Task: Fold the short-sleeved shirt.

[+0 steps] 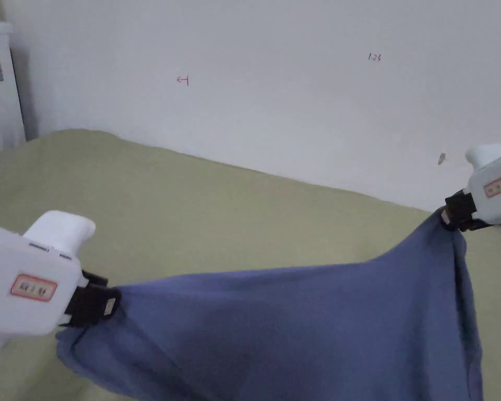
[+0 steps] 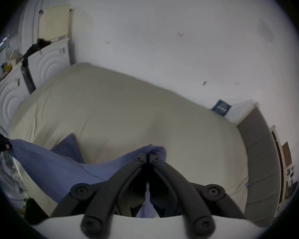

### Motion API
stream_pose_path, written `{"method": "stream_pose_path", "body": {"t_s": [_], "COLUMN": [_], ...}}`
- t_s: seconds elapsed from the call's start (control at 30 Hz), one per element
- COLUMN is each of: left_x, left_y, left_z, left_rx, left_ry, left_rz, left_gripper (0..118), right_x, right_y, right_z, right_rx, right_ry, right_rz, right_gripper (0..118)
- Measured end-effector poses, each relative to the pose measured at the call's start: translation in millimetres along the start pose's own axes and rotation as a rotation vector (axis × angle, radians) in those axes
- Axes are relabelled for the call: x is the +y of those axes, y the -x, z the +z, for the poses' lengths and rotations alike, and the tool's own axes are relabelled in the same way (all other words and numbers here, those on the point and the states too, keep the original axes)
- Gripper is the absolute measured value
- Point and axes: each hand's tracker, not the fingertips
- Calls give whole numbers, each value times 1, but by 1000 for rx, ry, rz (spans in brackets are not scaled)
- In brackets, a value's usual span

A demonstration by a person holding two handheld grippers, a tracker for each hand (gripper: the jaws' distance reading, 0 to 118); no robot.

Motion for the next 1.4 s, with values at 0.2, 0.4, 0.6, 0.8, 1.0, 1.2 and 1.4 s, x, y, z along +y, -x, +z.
{"method": "stream_pose_path", "body": {"t_s": [0.2, 0.4, 0.6, 0.8, 1.0, 1.2, 1.4], "left_x": [116, 210, 279, 328, 368, 378, 363], "left_y": [5, 6, -1, 1, 9, 3, 7], "left_z": [-4, -22, -22, -9, -1, 9, 2], "left_rx": [40, 80, 151, 201, 257, 293, 251], "left_ry": [-70, -133, -243, -384, -442, -454, -446], "left_rz": [-29, -10, -40, -45, -50, -81, -43], "left_gripper": [3, 3, 3, 3, 3, 3, 3], "right_x": [37, 73, 121, 173, 207, 213, 181], "right_y": [-46, -84, -104, -108, -103, -105, -94], "right_z": [31, 38, 46, 61, 81, 94, 83], "right_rx": [-95, -163, -249, -301, -342, -336, -291], "right_ry": [-76, -195, -342, -437, -527, -565, -509], "right_rz": [-145, -245, -280, -275, -225, -269, -294], "right_gripper": [1, 1, 1, 1, 1, 1, 1]}}
